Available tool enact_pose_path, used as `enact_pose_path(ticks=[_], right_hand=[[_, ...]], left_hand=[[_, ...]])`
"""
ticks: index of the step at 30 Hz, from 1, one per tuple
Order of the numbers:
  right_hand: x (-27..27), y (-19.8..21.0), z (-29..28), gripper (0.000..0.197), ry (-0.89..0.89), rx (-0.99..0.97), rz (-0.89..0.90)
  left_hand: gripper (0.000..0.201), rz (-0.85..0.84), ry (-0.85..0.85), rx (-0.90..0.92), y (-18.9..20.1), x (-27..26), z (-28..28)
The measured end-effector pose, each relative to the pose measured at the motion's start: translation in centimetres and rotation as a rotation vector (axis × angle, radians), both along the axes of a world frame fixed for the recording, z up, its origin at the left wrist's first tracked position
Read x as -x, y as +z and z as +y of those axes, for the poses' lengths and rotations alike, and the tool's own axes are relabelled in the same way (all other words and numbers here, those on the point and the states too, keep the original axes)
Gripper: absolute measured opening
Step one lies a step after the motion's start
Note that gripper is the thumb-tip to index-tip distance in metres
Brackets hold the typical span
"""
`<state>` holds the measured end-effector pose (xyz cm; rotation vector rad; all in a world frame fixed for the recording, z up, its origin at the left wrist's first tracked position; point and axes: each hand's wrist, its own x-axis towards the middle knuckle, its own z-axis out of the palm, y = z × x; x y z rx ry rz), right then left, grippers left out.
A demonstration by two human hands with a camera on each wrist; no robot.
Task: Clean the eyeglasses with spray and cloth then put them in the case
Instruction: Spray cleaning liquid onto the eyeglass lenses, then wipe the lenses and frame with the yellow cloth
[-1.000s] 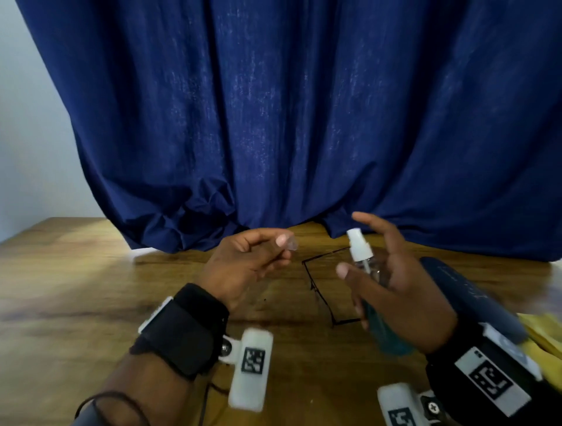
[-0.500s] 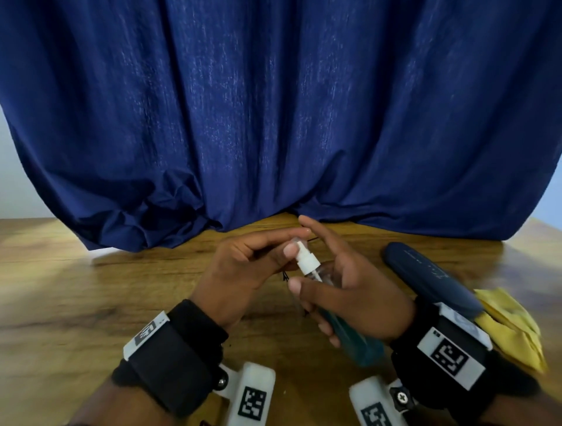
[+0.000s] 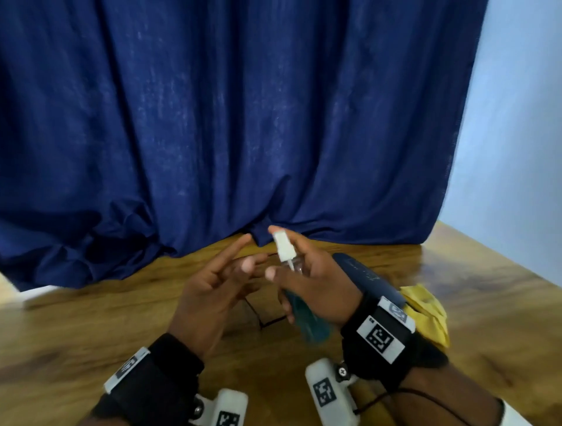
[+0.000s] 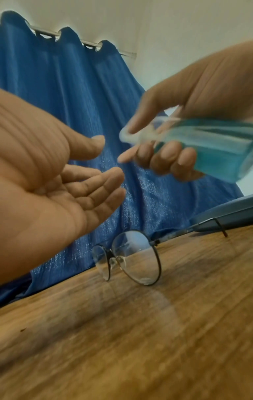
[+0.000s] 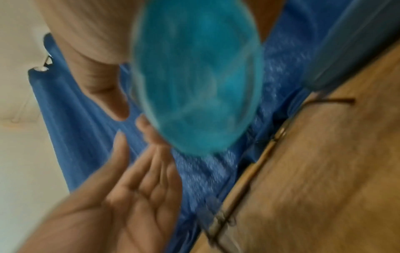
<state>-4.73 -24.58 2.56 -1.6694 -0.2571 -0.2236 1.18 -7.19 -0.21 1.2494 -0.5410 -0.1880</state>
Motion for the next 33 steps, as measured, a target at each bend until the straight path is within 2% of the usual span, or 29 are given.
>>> enact_pose_path(ticks=[3, 5, 9, 13, 16, 19, 22, 25, 27, 28, 30, 31, 33], right_hand=[[1.0, 1.3, -3.2, 0.066, -0.237, -0.062, -0.101], [2.0, 1.9, -6.7, 0.06, -0.37, -0.09, -0.145], [3.1, 1.9, -14.5, 0.039, -0.728, 0.184, -0.13], [3.8, 1.7, -20.1, 0.036, -1.022, 0.409, 0.06], [3.9, 0.7, -22.3, 0.043, -1.103, 0.531, 0.228], [3.8, -0.9, -23.1, 0.048, -1.129, 0.589, 0.322], [3.8, -1.5, -23.2, 0.053, -1.138, 0.553, 0.338], [4.1, -1.6, -23.2, 0.08, -1.096, 0.504, 0.35], [4.6, -1.3, -22.9, 0.098, -1.129, 0.455, 0.275], [5.1, -1.1, -22.7, 0.101, -1.192, 0.446, 0.207], [5.7, -0.1, -21.5, 0.091, -1.304, 0.463, 0.02], [6.0, 0.5, -20.6, 0.079, -1.321, 0.491, -0.072], [6.2, 1.9, -17.5, 0.048, -1.238, 0.568, -0.19]], left_hand=[[0.047, 0.005, 0.061, -0.011, -0.3, -0.5, 0.3], [0.045, 0.013, 0.051, -0.018, -0.6, -0.6, 0.4], [0.04, -0.009, 0.036, -0.039, -0.6, -0.4, 0.4], [0.04, -0.025, 0.018, -0.055, -0.7, -0.5, 0.5], [0.033, -0.038, 0.022, -0.057, -0.9, -0.8, 0.8], [0.025, -0.028, 0.042, -0.041, -1.0, -0.9, 0.8], [0.024, -0.017, 0.06, -0.043, -1.1, -1.1, 0.7], [0.023, -0.011, 0.06, -0.038, -1.1, -1.1, 0.8], [0.024, -0.009, 0.06, -0.037, -1.0, -1.0, 0.8], [0.024, -0.006, 0.062, -0.038, -1.0, -1.0, 0.8], [0.024, 0.005, 0.08, -0.036, -0.9, -1.0, 0.9], [0.024, 0.012, 0.09, -0.036, -0.7, -1.0, 0.8], [0.023, 0.028, 0.123, -0.029, -0.6, -1.1, 1.0]])
